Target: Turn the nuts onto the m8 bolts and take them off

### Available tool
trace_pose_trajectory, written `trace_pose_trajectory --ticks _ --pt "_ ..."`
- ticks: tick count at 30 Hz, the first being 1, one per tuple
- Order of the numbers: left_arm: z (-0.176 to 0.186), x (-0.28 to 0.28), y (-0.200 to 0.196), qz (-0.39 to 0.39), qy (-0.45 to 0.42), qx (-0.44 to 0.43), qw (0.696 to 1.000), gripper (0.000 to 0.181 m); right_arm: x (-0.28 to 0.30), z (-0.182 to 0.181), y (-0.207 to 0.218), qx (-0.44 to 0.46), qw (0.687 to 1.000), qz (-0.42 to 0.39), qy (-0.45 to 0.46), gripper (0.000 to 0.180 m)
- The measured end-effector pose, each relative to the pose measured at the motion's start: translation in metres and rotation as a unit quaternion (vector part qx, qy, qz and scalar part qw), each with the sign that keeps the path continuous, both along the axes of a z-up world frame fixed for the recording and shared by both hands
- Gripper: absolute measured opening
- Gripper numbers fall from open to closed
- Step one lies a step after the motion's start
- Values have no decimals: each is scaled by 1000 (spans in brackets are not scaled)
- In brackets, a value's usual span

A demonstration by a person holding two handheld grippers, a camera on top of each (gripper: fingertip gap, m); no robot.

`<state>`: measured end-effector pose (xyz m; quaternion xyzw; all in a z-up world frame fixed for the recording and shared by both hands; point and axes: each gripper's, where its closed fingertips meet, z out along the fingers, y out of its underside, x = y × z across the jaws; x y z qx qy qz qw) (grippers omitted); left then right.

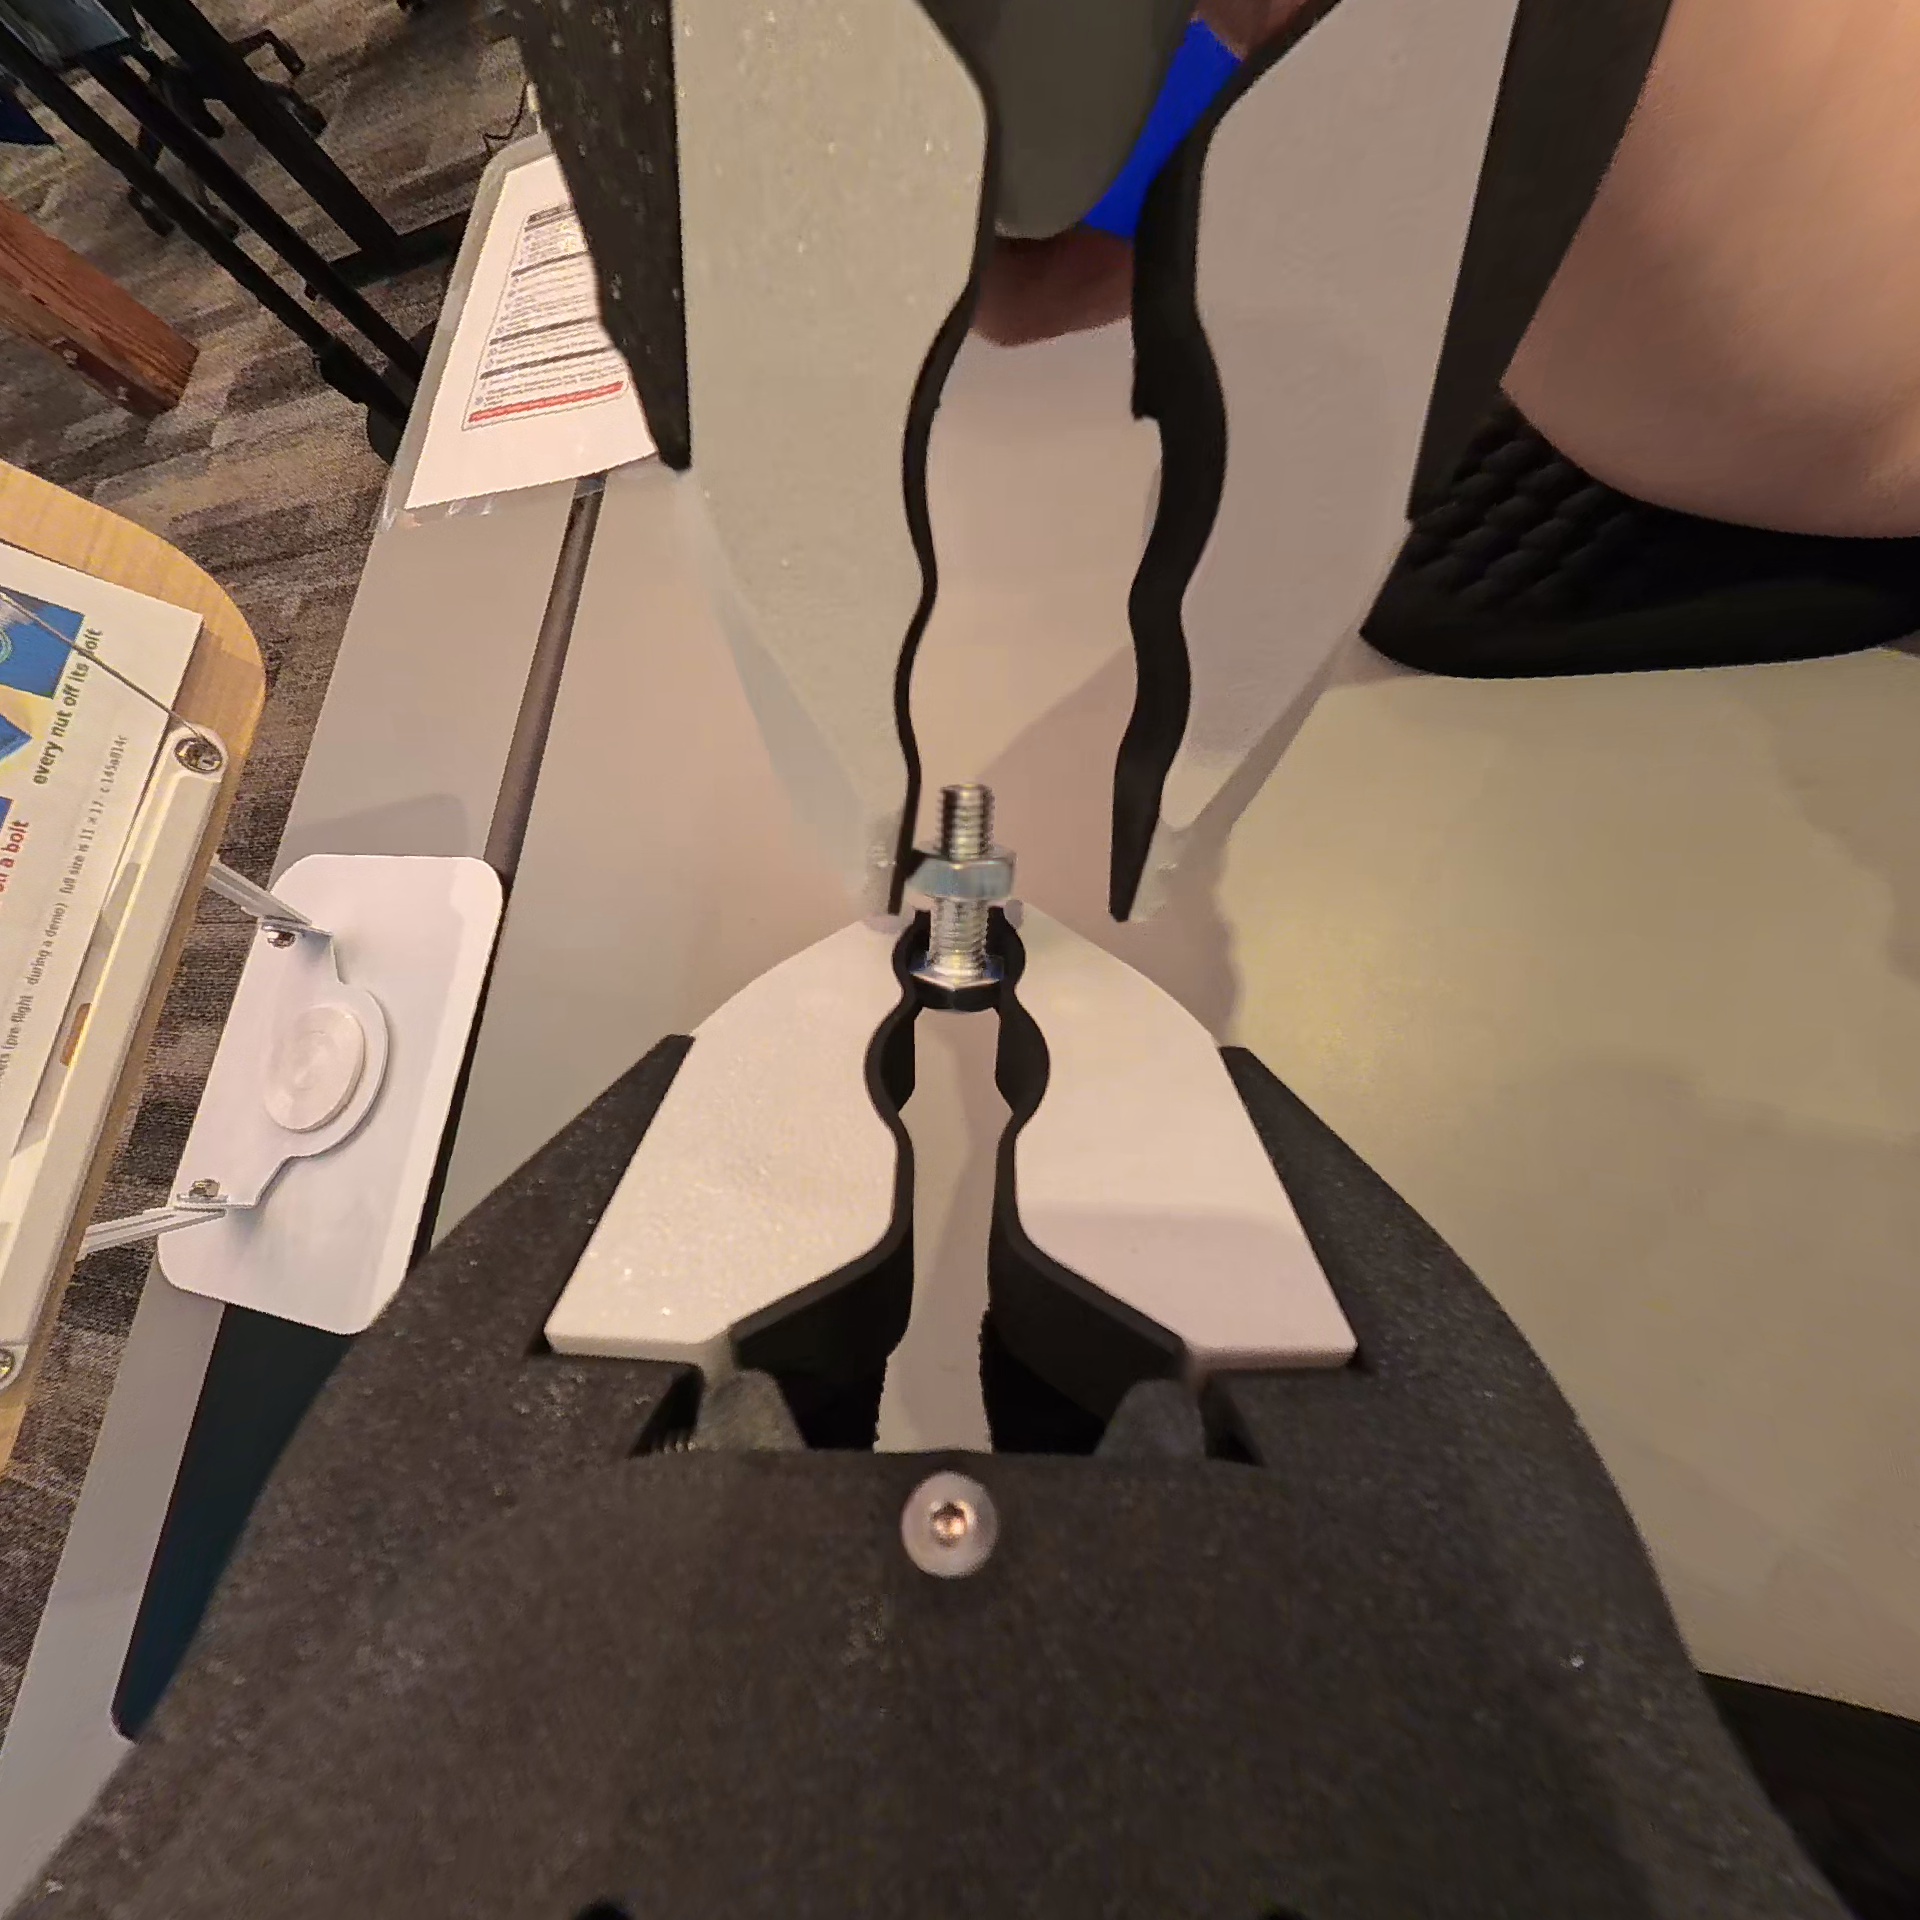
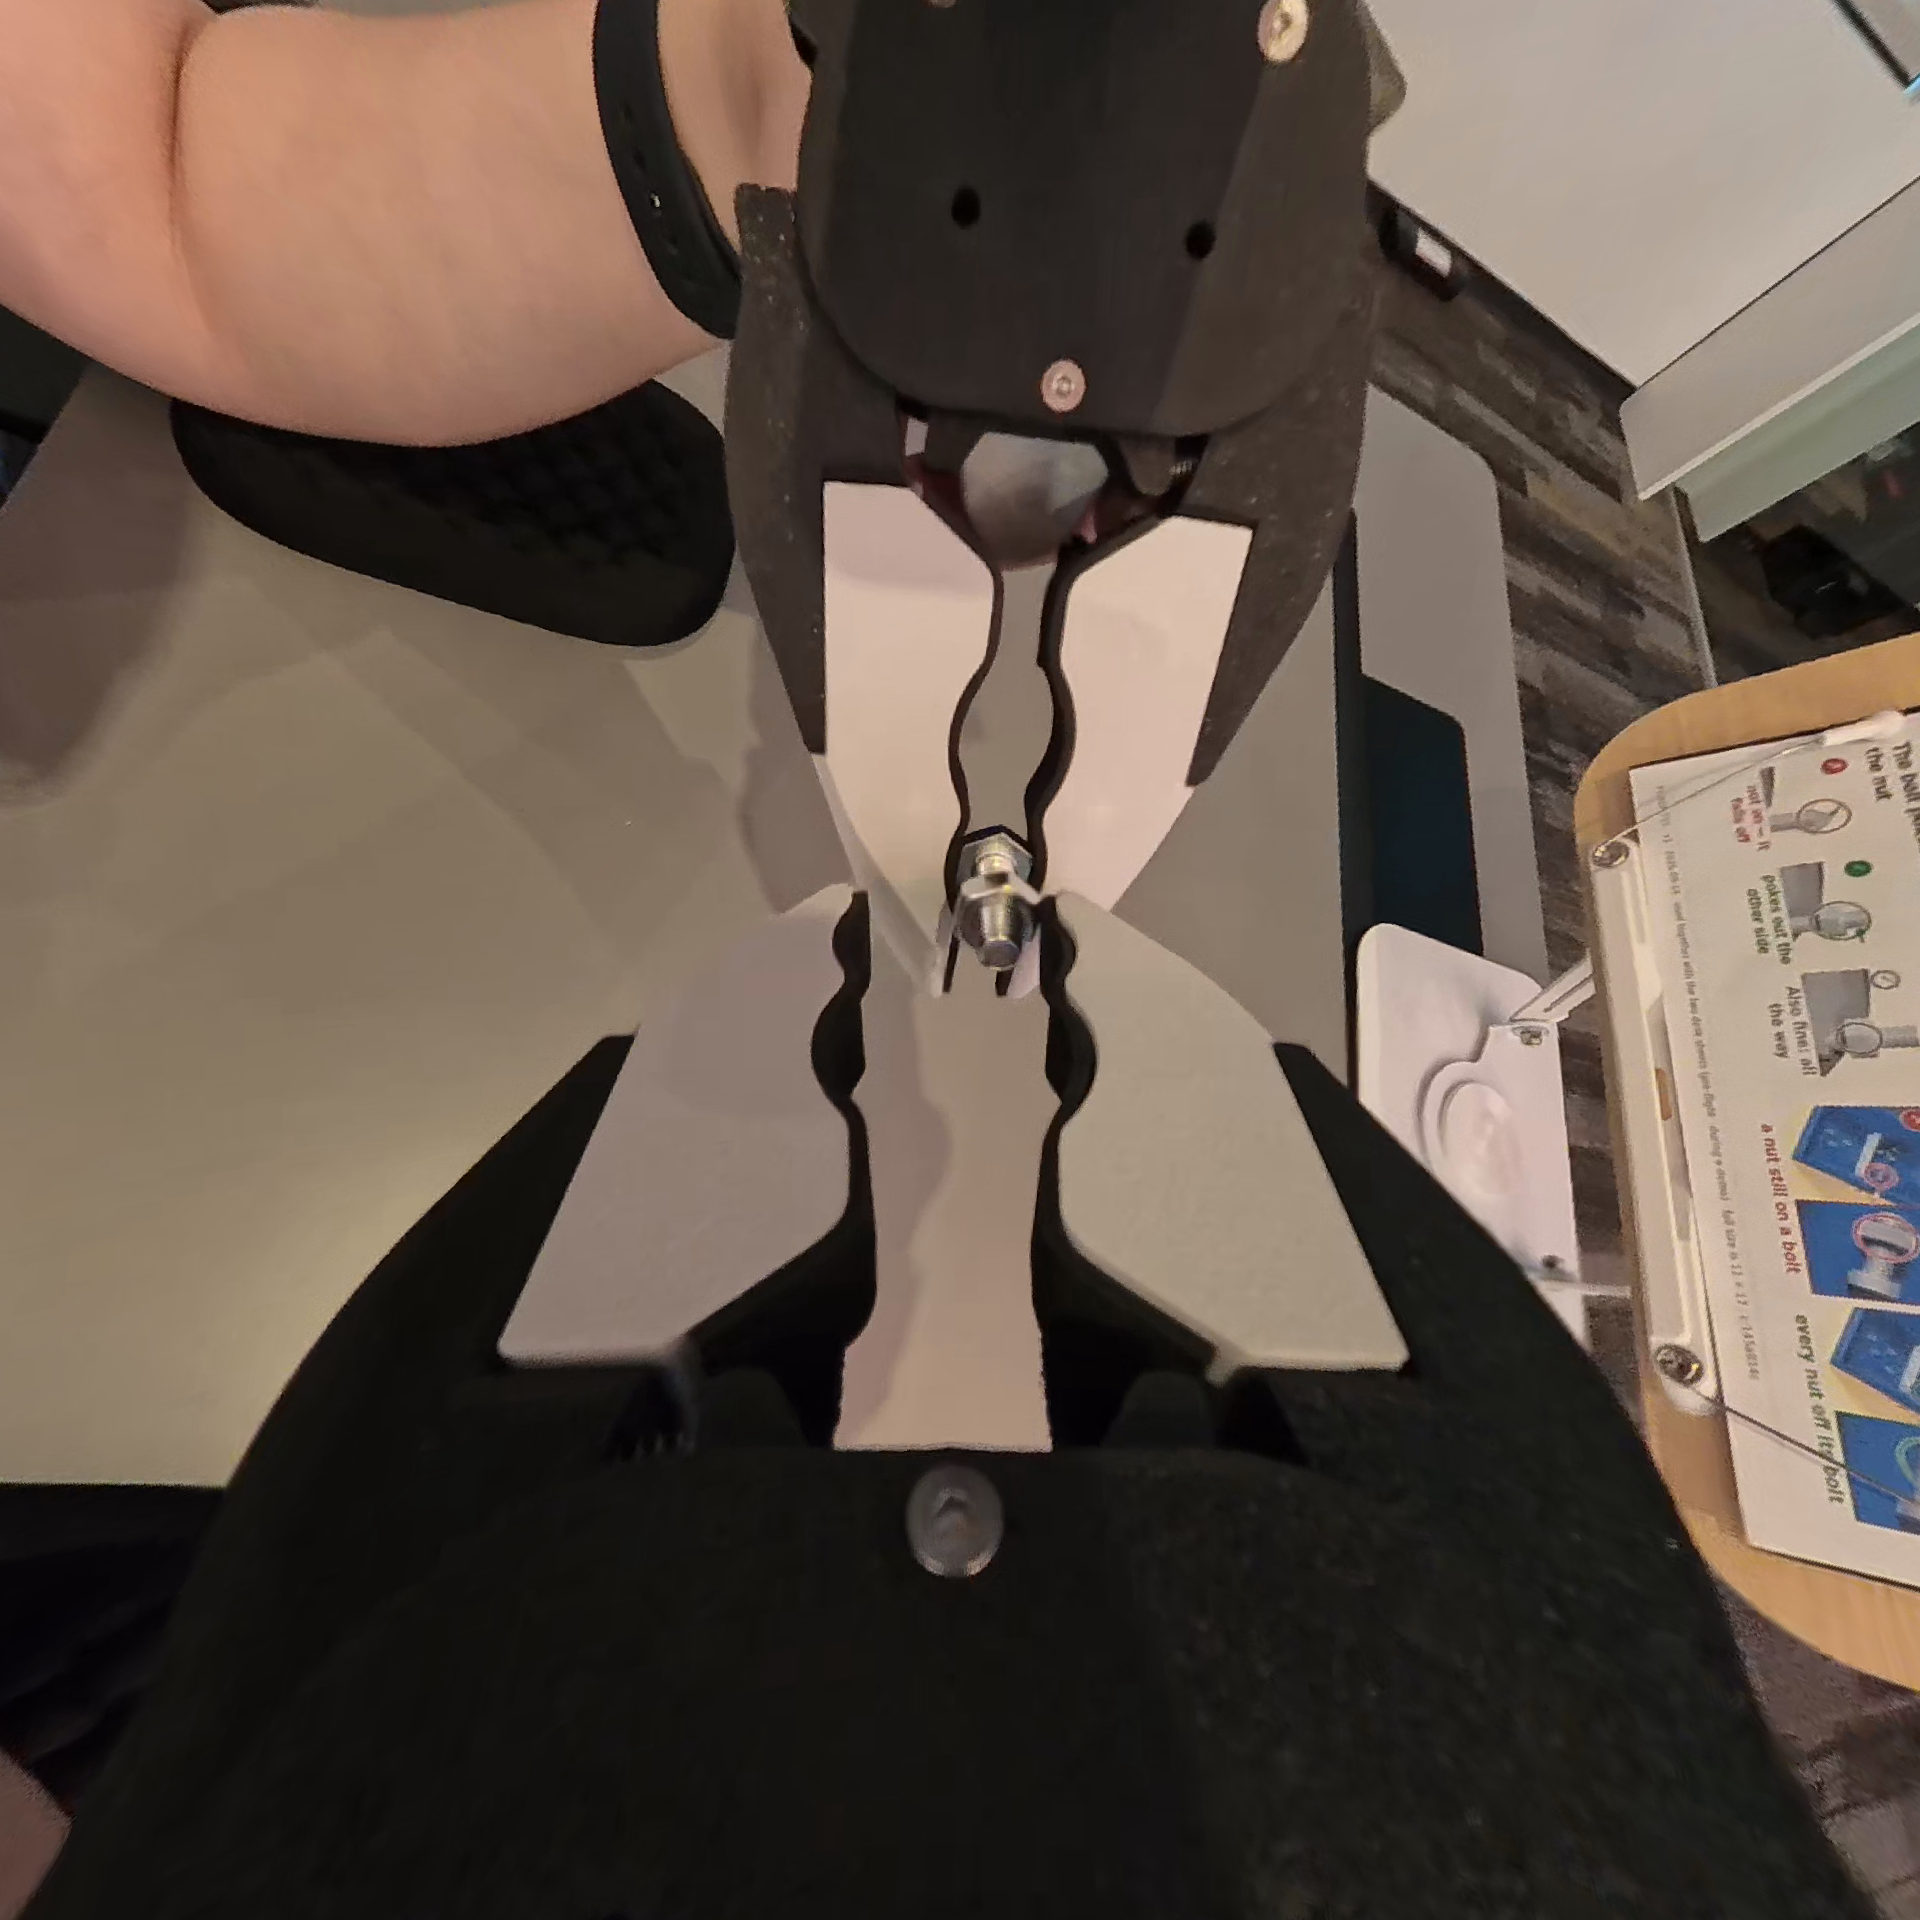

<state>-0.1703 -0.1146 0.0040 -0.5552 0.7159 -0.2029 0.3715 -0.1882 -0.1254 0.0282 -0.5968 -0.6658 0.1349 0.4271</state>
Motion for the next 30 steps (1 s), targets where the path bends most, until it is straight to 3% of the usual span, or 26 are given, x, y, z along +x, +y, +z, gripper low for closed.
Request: trace_pose_trajectory --ticks 4,12,18,26,30 --pt "0 0 -1 -2 0 1 1000 10 8 -9 -1 -43 999 -12 -16 28" --pt "2 0 -1 -2 -2 2 1000 10 -2 7 -4 -3 1000 8 21 32" --pt "3 0 -2 -3 -4 1 1000 10 9 -11 -4 -51 999 -5 -16 28" --pt "3 0 -2 -3 -4 3 1000 10 6 7 3 6 1000 -17 10 31" --pt "3 -1 -1 -1 -5 3 1000 10 7 14 2 28 999 -12 18 16"
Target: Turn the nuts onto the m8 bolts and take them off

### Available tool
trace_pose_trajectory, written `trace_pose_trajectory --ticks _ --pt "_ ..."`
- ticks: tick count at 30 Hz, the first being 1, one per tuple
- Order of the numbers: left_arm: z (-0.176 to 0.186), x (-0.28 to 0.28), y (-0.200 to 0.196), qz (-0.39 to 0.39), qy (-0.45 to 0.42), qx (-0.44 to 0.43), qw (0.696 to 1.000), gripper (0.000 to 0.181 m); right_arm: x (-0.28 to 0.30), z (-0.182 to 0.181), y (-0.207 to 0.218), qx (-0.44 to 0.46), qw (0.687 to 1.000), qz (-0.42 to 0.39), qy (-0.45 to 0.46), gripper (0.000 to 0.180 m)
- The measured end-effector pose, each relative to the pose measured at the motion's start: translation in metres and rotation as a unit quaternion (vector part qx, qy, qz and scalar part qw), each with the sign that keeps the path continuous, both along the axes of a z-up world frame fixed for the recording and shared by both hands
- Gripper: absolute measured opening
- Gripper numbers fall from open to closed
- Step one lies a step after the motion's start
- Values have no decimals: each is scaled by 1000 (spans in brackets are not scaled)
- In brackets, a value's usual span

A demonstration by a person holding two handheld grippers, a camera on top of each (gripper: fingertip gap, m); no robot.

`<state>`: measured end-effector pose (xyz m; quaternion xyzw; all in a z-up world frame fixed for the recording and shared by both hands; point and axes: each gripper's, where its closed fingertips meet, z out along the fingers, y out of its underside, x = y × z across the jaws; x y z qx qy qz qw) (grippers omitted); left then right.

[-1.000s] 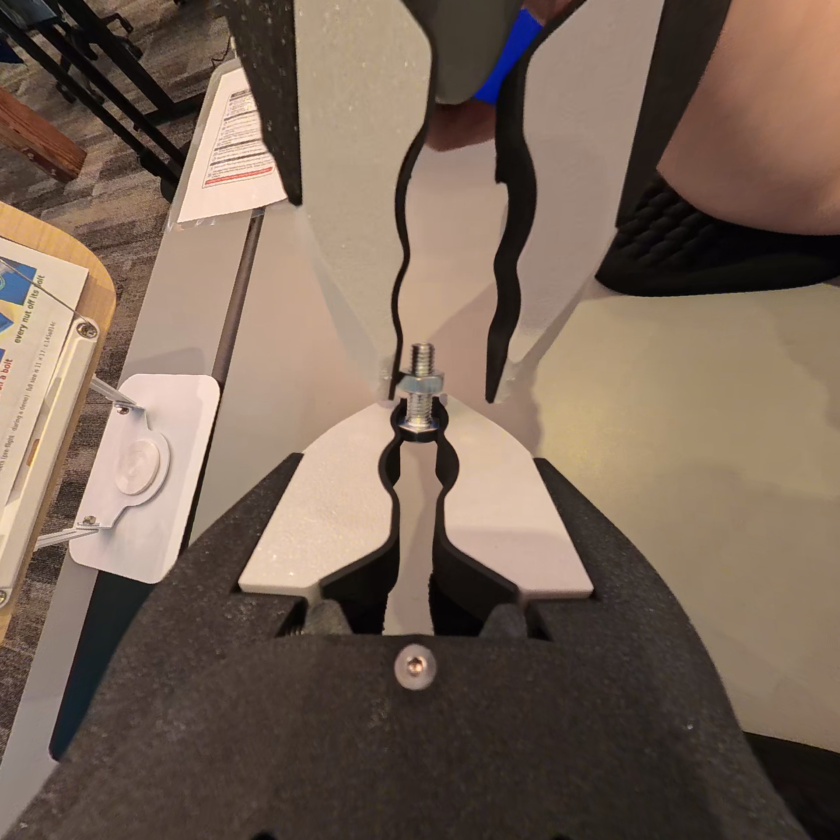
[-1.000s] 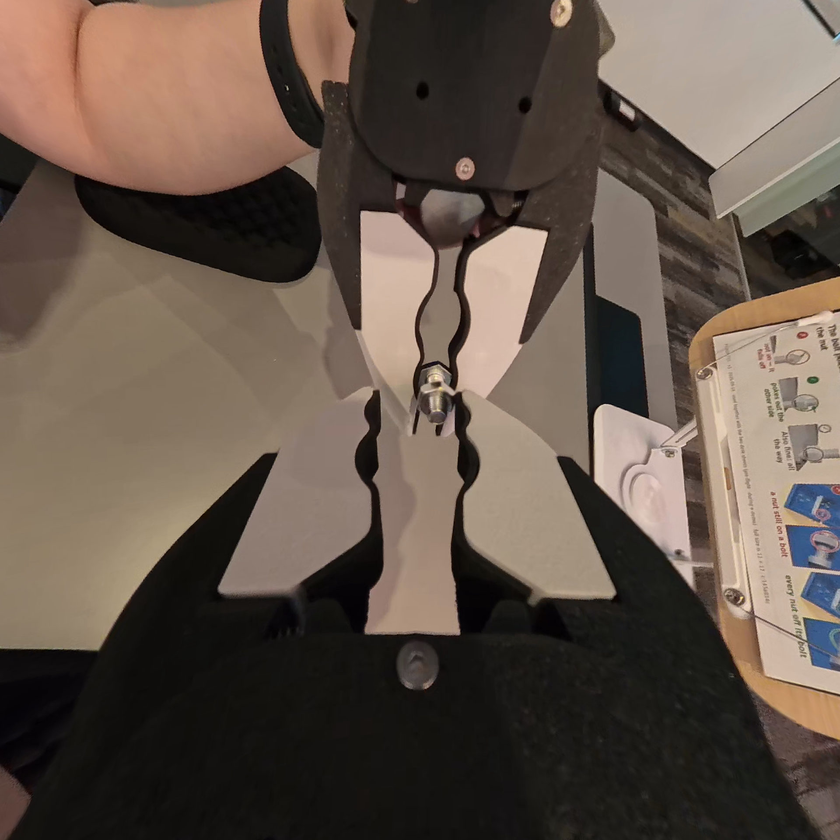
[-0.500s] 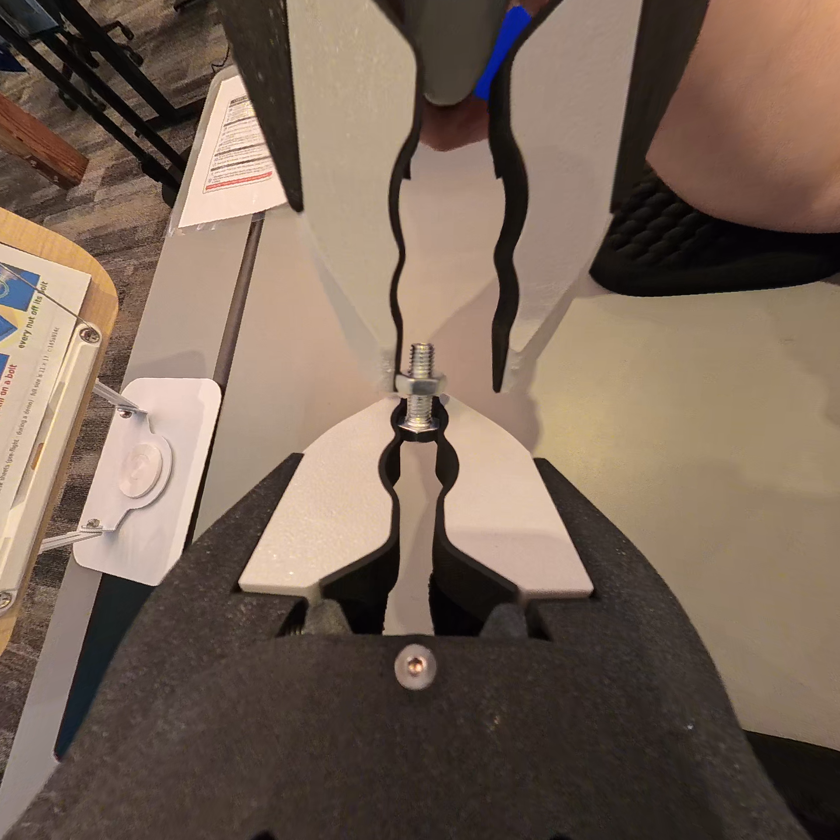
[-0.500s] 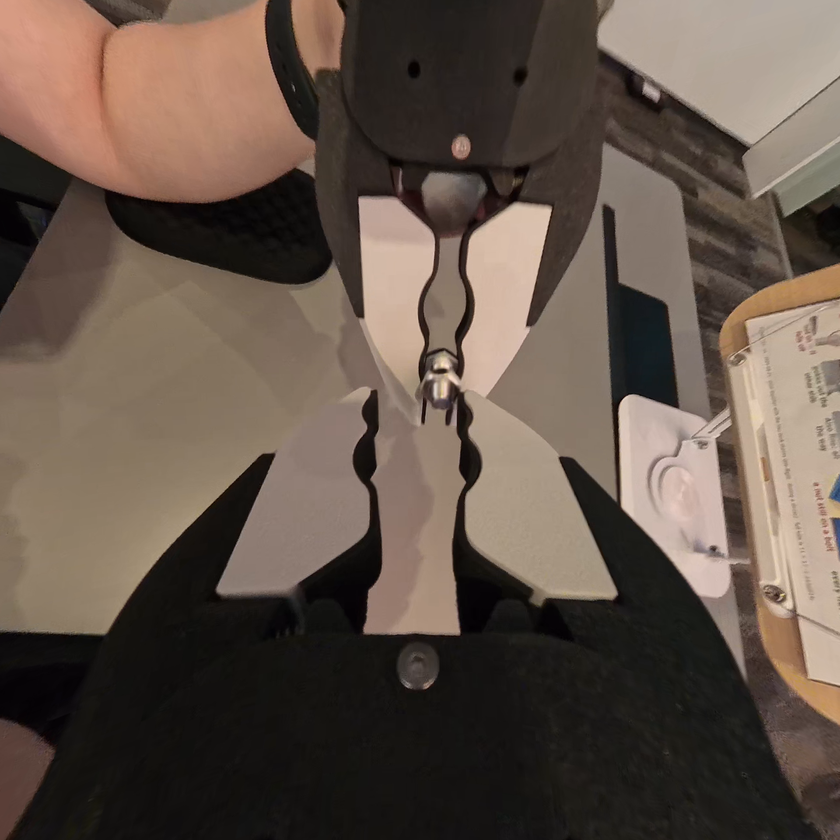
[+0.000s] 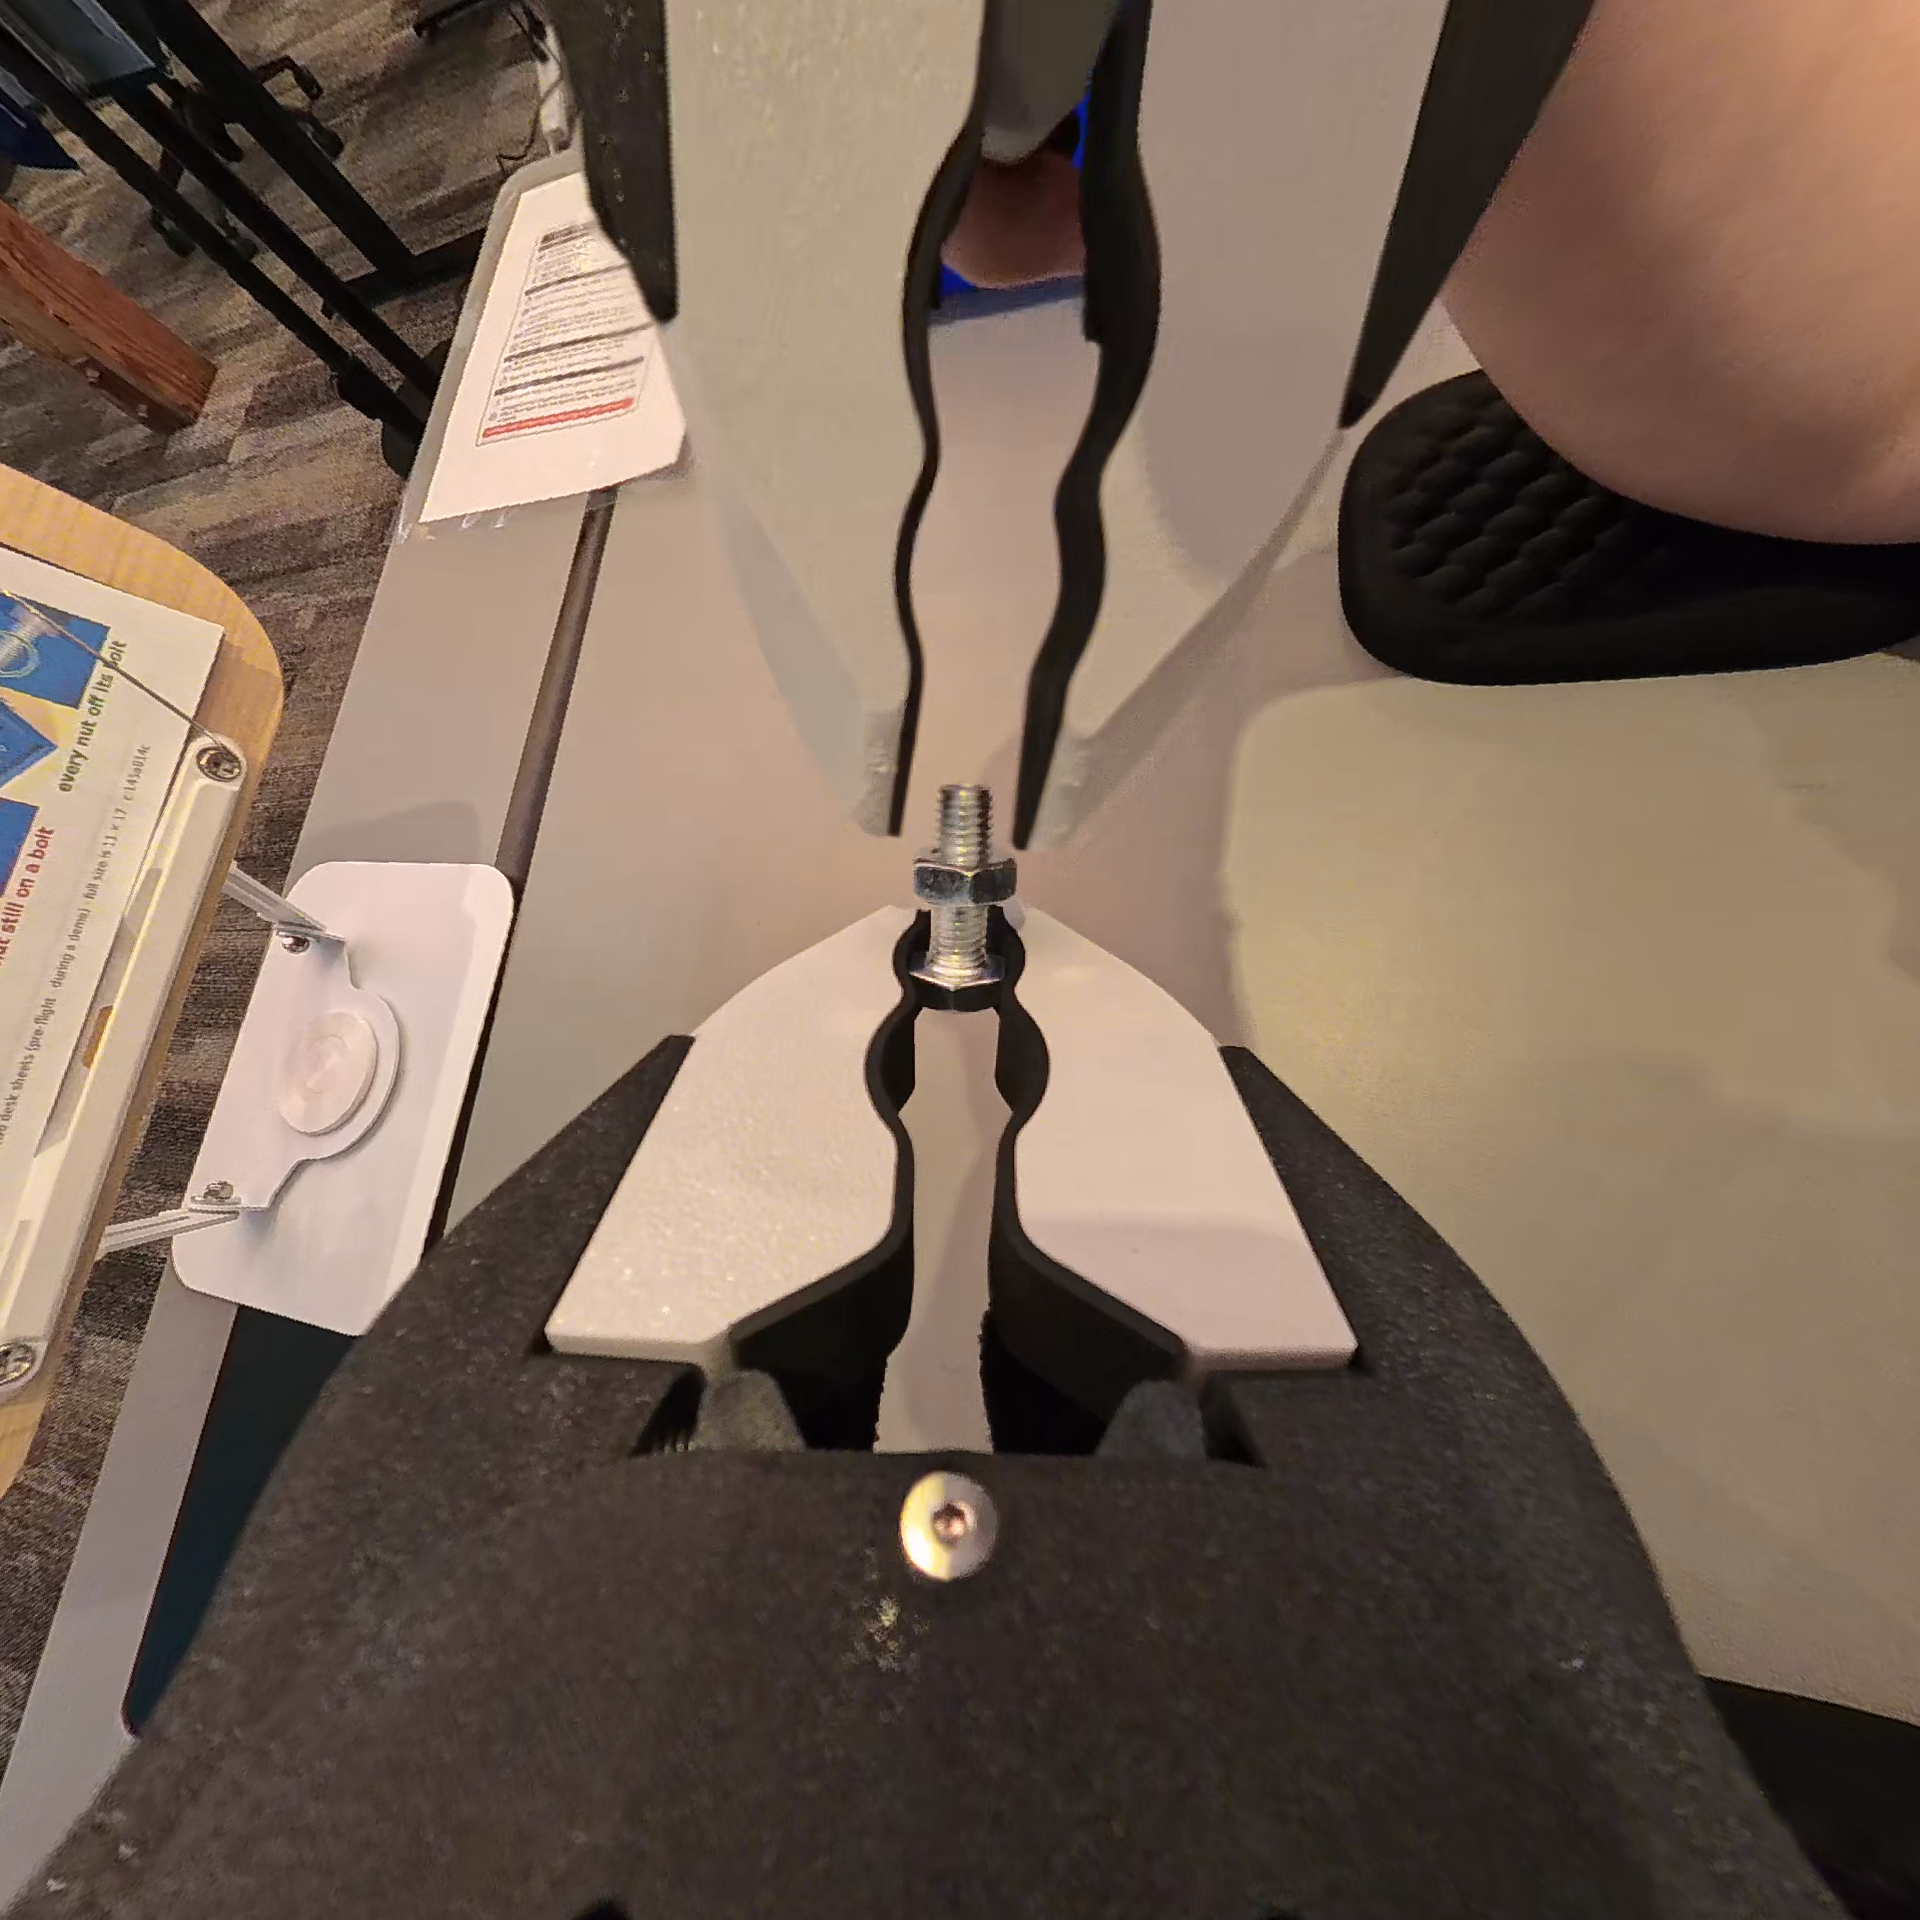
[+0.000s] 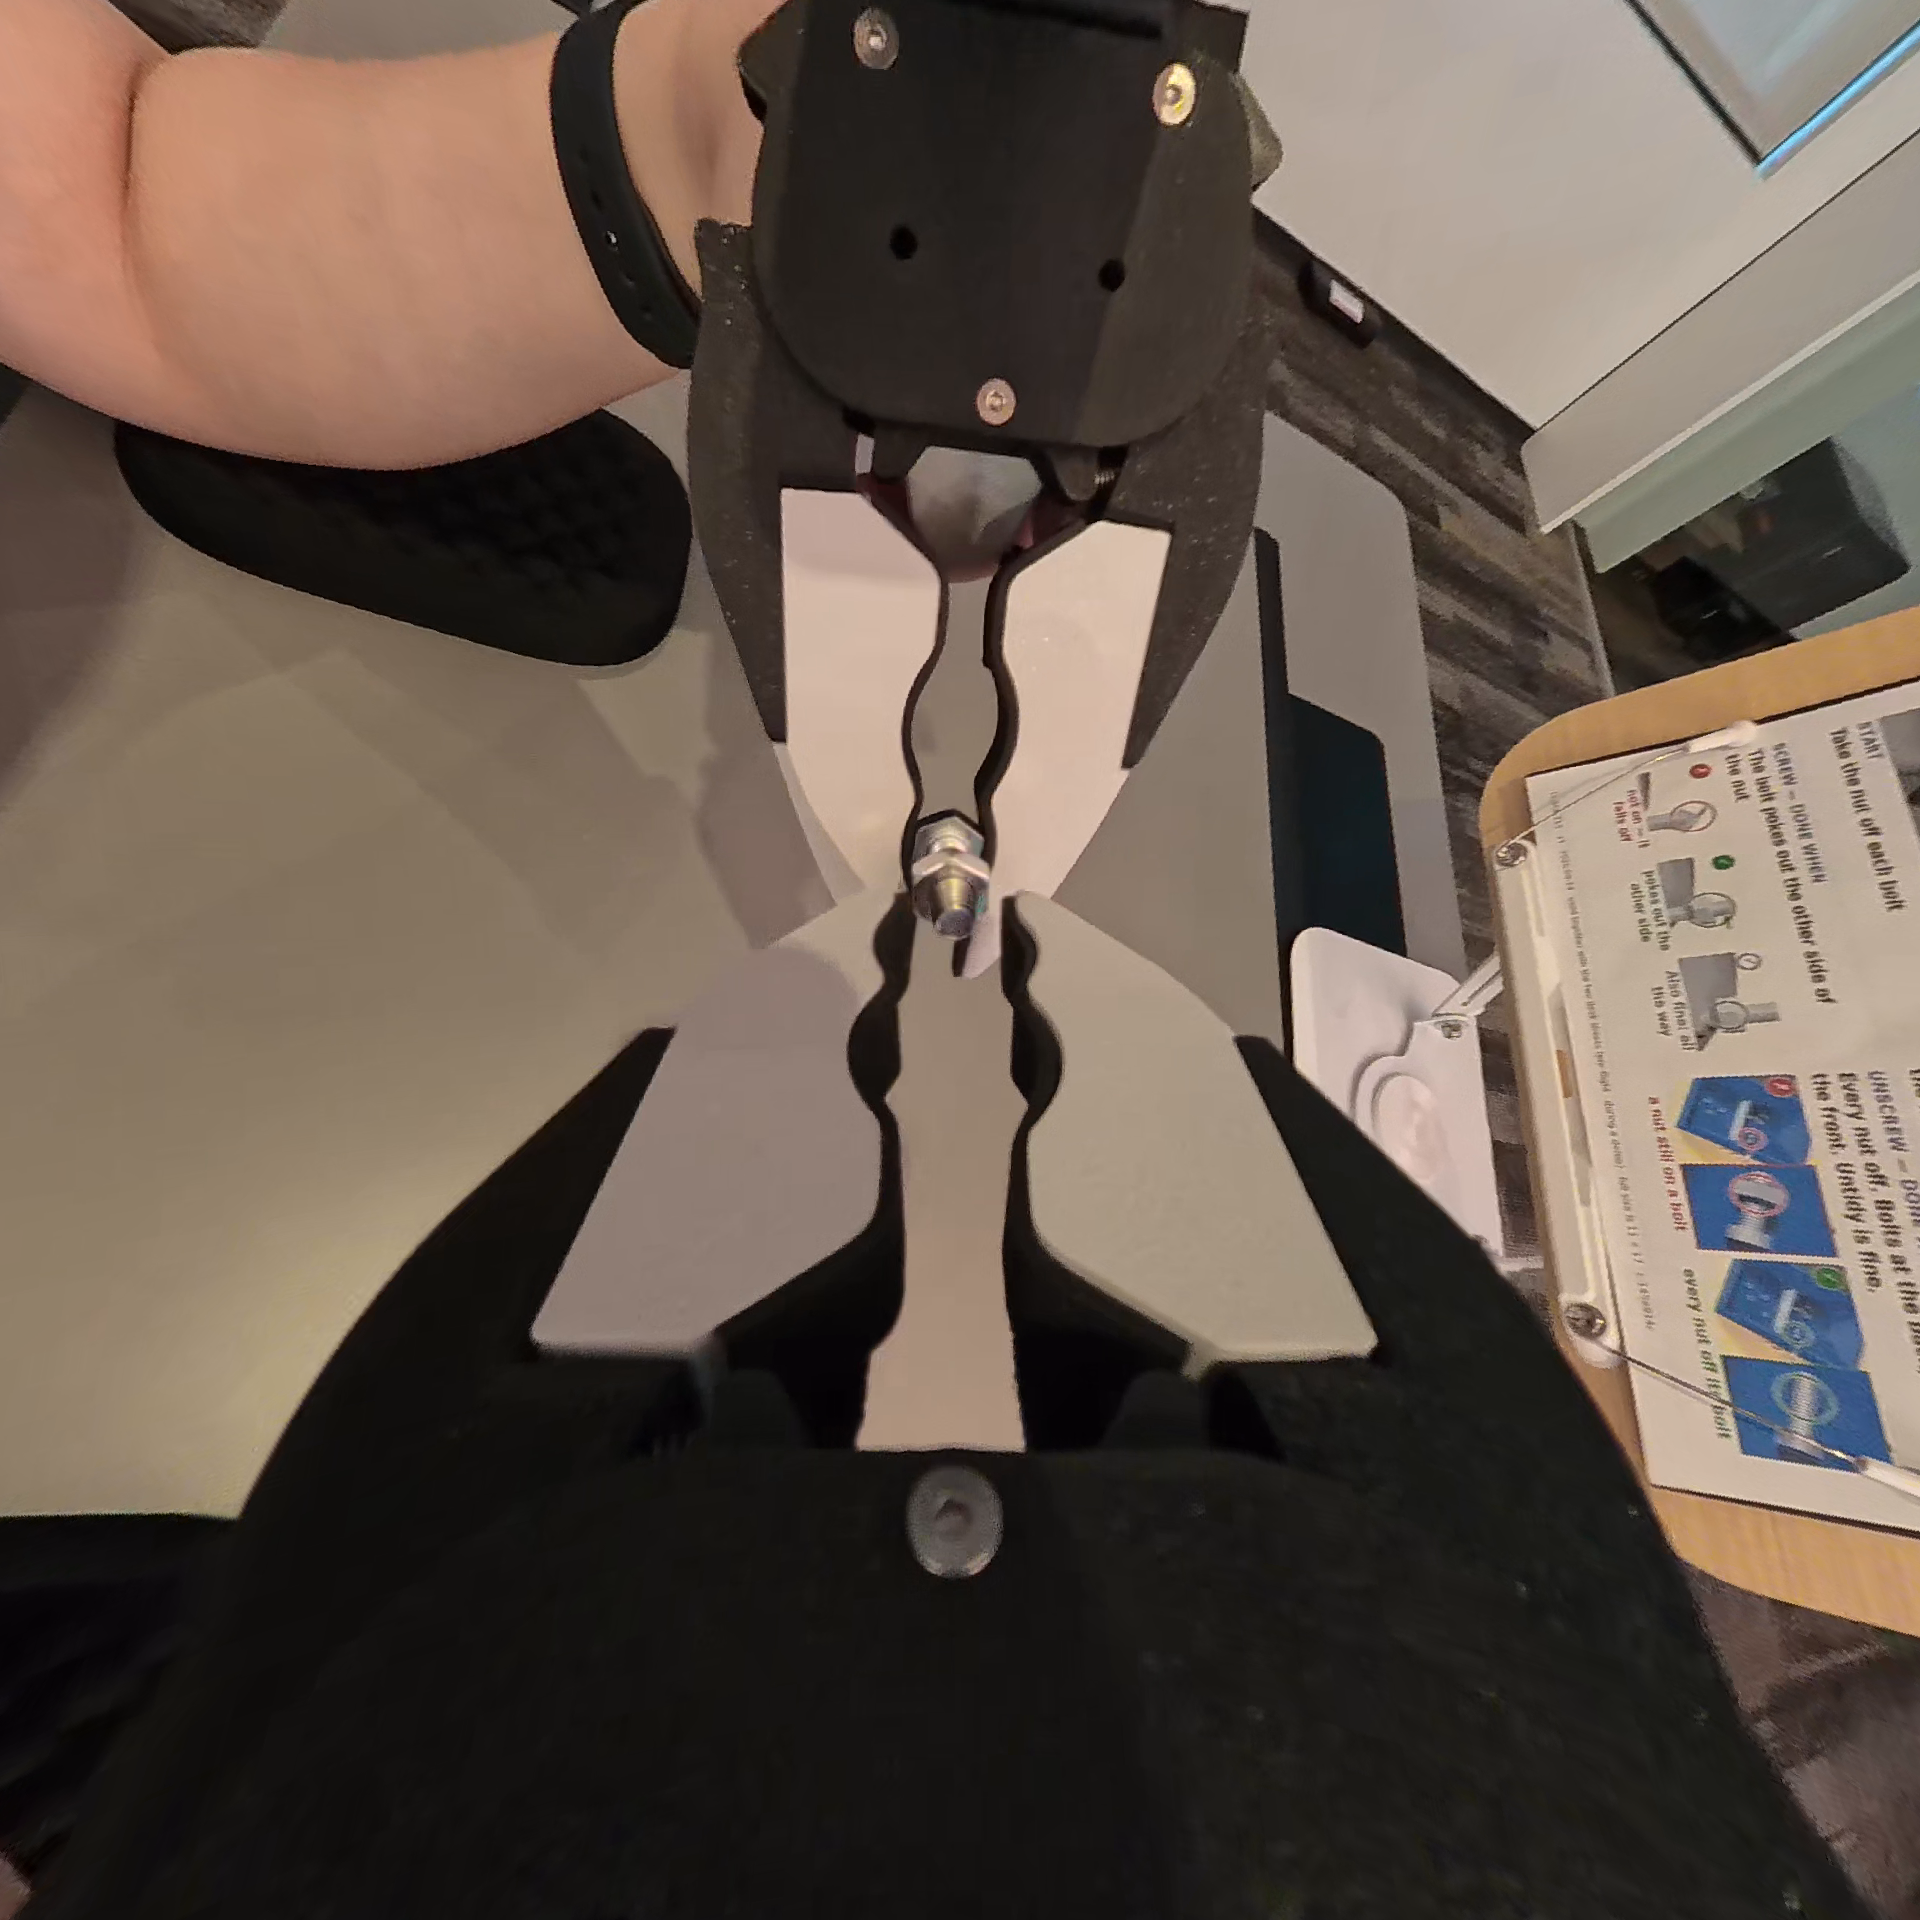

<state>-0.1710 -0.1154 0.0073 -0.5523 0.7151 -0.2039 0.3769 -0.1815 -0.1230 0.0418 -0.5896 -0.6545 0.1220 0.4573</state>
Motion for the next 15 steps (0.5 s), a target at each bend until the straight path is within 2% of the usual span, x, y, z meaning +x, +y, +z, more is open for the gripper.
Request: trace_pose_trajectory --ticks 3,12,15 --pt "1 0 0 1 -3 -1 1000 10 0 1 0 3 1000 3 2 8" --pt "0 0 -1 -2 -5 -9 1000 11 -1 1 0 -9 1000 13 10 7" --pt "-3 -1 4 9 1 0 1000 19 0 5 3 -9 1000 1 20 7"
